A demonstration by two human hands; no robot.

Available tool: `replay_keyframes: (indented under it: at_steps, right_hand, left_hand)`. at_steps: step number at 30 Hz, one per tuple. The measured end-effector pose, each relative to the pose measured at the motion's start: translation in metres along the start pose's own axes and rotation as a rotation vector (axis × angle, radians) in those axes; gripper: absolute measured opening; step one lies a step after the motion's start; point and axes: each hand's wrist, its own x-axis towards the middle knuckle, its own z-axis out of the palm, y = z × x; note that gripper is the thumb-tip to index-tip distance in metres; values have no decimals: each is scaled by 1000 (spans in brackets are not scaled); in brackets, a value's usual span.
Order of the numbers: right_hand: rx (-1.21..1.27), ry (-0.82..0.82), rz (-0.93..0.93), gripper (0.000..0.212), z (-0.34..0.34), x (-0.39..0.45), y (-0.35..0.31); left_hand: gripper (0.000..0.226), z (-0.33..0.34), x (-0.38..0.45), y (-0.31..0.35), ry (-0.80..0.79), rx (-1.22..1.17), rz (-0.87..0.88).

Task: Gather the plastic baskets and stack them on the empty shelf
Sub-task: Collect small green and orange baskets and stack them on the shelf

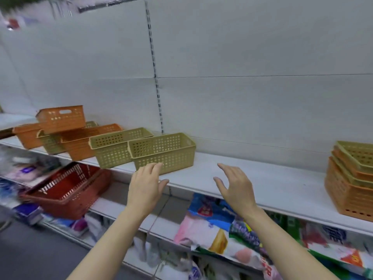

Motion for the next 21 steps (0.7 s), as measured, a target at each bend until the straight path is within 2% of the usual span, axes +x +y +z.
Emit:
replay_keyframes:
  at_steps: [4, 9, 16, 21]
  right_hand:
    - [29, -9, 1, 46, 43, 23, -32]
    - [43, -27, 4, 44, 86, 60, -39]
    - [83, -30, 54, 36, 149, 127, -6]
    - [99, -125, 236, 41, 187, 168, 29]
  left_hand:
    - [54, -1, -2, -57, 17, 39, -64]
    - [50, 10, 7, -105, 64, 33, -139]
    - [49, 36, 45, -160, 90, 26, -253]
    - [47, 47, 78, -191, 118, 44, -345]
